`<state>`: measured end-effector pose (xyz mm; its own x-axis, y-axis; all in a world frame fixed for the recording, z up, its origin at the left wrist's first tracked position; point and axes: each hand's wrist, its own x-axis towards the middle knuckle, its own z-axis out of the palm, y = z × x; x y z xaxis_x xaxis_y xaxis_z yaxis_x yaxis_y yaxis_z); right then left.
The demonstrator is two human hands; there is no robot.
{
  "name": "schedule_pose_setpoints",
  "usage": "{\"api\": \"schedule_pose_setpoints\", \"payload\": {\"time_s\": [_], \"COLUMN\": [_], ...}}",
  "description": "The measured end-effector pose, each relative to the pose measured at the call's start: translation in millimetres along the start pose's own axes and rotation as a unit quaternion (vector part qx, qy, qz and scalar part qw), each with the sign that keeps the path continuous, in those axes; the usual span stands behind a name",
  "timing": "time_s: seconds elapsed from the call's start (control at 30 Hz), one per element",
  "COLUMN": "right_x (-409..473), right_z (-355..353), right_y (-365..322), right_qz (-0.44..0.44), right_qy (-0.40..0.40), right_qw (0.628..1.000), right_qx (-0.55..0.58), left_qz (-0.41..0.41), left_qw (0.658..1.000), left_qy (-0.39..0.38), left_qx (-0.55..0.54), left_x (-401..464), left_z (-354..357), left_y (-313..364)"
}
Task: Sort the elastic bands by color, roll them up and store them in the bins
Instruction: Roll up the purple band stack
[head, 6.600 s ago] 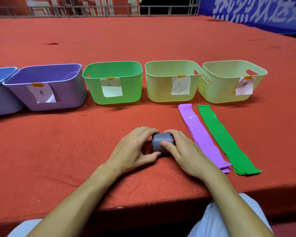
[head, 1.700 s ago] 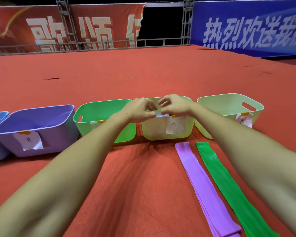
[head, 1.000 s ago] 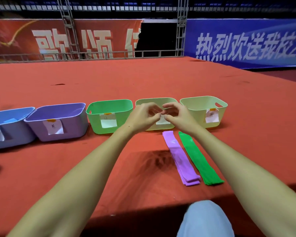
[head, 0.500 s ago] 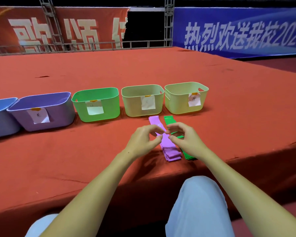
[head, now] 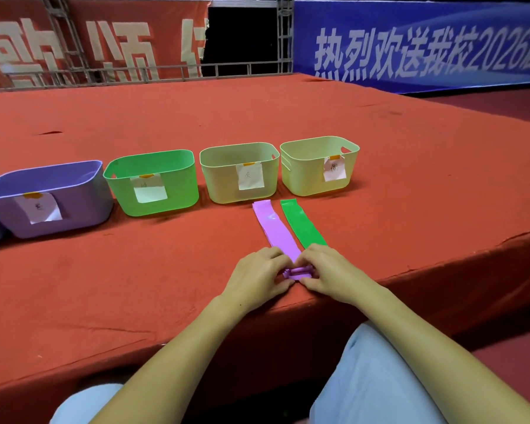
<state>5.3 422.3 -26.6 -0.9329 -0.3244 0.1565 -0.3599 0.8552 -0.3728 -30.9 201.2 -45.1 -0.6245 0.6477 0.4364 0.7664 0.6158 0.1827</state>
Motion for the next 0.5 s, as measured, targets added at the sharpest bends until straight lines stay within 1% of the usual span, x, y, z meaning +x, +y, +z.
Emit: {"api": "schedule_pose_setpoints", "payload": {"time_s": [0.1, 0.2, 0.3, 0.4, 0.5], "right_x": [1, 2, 6, 7, 3], "right_z": [3, 9, 12, 10, 7], "right_y": [0, 1, 0, -4, -14], "right_qz": [0.0, -0.014, -0.033, -0.029, -0.005], "right_qy": [-0.015, 0.013, 0.028, 0.051, 0.078], "right_qw": [0.999, 0.997, 0.993, 0.994, 0.996], "right_qx": [-0.03, -0.077, -0.109, -0.093, -0.042], "left_qz": [0.036, 0.022, 0.022, 0.008, -0.006], "left_qw": [0.998, 0.999, 0.998, 0.996, 0.995], "left_qy": [0.019, 0.047, 0.059, 0.057, 0.042], "left_qx": [0.037, 0.013, -0.023, -0.065, -0.093], "left_x": [0, 0, -4, -7, -10], "left_z": [6, 10, 12, 13, 10], "left_y": [-4, -7, -10, -16, -24]}}
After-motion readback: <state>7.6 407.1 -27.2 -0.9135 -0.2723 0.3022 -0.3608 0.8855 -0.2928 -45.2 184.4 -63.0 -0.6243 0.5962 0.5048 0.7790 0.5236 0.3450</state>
